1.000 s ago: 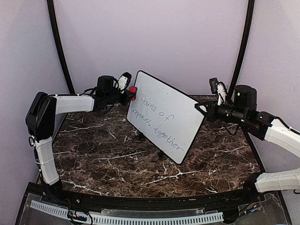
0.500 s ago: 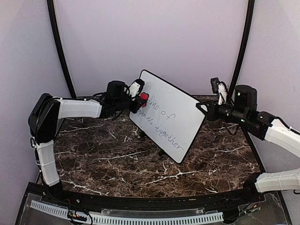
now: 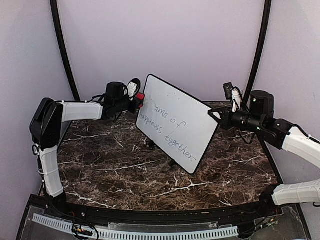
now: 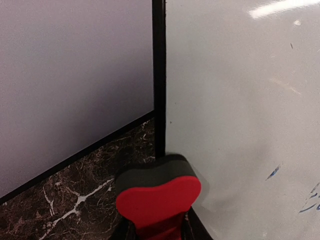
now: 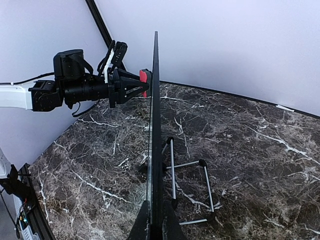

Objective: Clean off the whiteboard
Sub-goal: Erase the center of the whiteboard.

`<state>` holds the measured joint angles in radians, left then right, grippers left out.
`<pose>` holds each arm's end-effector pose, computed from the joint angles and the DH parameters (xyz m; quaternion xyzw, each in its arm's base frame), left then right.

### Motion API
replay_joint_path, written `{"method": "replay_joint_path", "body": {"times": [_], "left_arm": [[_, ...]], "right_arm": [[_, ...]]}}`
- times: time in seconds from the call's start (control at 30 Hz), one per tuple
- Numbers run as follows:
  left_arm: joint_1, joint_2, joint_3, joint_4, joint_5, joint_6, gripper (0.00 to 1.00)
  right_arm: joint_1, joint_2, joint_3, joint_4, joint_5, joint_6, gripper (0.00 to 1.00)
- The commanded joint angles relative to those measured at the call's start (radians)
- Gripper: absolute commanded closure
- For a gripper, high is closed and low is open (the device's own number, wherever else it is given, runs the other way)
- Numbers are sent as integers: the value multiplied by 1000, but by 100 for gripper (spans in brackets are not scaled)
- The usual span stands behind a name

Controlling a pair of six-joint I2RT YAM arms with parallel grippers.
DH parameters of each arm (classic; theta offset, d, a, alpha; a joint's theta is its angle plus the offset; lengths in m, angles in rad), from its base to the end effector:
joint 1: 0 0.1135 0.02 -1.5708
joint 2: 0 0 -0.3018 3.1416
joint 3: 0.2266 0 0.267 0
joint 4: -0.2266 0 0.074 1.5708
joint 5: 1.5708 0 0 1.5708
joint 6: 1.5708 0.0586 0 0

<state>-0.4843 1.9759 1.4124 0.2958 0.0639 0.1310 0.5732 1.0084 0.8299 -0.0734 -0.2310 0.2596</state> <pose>0.4573 -0.2448 0.2676 0.2591 0.7516 -0.1315 0.5922 0.2050 0.1483 0.3490 -0.1923 0.7644 0.3295 0.5198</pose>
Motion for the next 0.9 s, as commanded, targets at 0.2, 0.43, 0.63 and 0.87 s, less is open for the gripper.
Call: {"method": "replay_joint_path", "body": {"times": [0.2,0.43,0.63,0.87], "left_arm": [[-50,10,37,-21,93,29,81],[-126,0,34,-9,87,87,81],[-131,2,24,-11,38,91,81],[-72,12,41,-25,-87,18,84]], "right_arm": [[23,16,-14,-54,-105,-108,100],[23,17,-15,-51,-106,-108,100],[23,11,-18,-53,-102,-107,100],[23,11,-17,-53,-104,-106,100]]}}
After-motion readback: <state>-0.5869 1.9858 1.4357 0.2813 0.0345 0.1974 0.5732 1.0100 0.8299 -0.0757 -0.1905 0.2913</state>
